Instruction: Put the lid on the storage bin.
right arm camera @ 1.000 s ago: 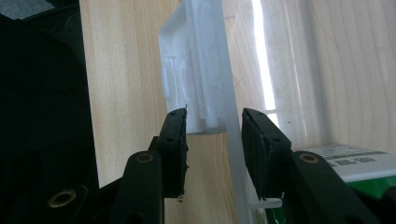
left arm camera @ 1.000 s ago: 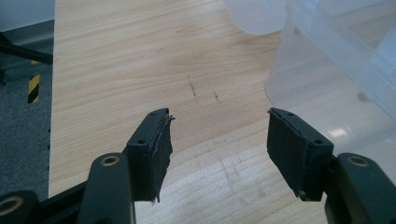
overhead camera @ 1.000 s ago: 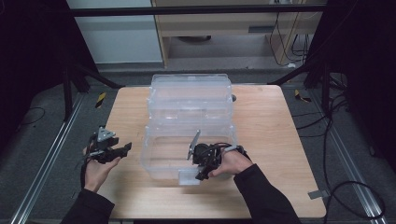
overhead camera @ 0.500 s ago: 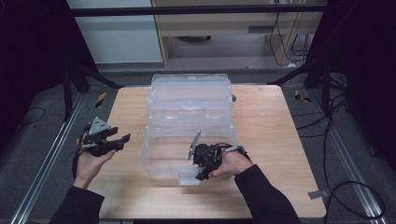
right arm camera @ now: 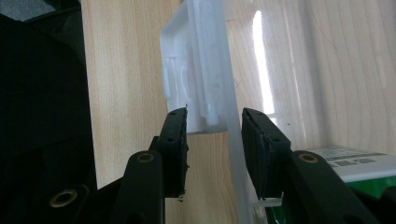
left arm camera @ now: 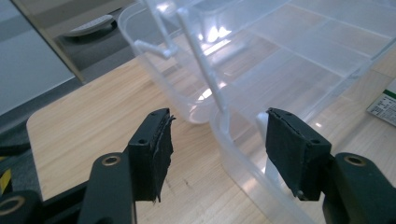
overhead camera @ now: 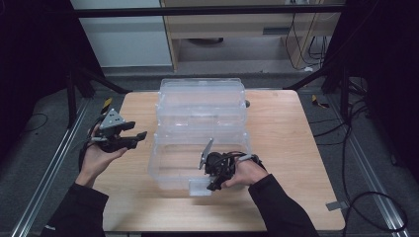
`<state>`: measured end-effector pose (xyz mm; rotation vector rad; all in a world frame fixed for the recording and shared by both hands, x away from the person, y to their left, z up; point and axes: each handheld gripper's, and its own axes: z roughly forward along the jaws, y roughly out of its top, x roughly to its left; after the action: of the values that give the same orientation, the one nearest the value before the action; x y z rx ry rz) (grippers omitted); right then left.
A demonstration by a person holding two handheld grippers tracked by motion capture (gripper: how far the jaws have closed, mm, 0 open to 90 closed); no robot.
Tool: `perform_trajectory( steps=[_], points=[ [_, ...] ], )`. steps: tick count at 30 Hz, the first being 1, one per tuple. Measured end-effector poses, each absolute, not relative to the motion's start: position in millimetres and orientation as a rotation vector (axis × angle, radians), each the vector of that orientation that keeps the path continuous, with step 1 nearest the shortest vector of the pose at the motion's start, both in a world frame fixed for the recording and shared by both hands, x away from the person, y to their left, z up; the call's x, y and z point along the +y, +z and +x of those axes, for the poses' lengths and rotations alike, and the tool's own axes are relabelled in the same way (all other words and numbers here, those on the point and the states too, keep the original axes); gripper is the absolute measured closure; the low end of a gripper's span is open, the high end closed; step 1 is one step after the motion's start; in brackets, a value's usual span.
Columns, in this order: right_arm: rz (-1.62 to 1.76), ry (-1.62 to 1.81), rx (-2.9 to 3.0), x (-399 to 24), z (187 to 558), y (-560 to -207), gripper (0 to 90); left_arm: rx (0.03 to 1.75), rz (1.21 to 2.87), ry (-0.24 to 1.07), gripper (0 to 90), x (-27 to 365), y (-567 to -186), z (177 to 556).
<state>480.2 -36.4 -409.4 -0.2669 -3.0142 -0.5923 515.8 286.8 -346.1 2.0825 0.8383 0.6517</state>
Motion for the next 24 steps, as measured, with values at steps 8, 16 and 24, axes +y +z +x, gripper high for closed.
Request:
perform_trajectory(
  steps=[8,16,24],
  points=[
    [-0.253,-0.599,-3.013,-37,481,-410,62.1,0.725,2.141,0.663,39.2,268,-327,525],
    [-0.258,-0.599,-3.010,-37,480,-410,62.0,0.619,2.214,0.651,39.1,249,-306,541],
    [-0.258,-0.601,-3.012,-37,480,-410,62.1,0.466,2.315,0.659,39.0,231,-290,551]
  ],
)
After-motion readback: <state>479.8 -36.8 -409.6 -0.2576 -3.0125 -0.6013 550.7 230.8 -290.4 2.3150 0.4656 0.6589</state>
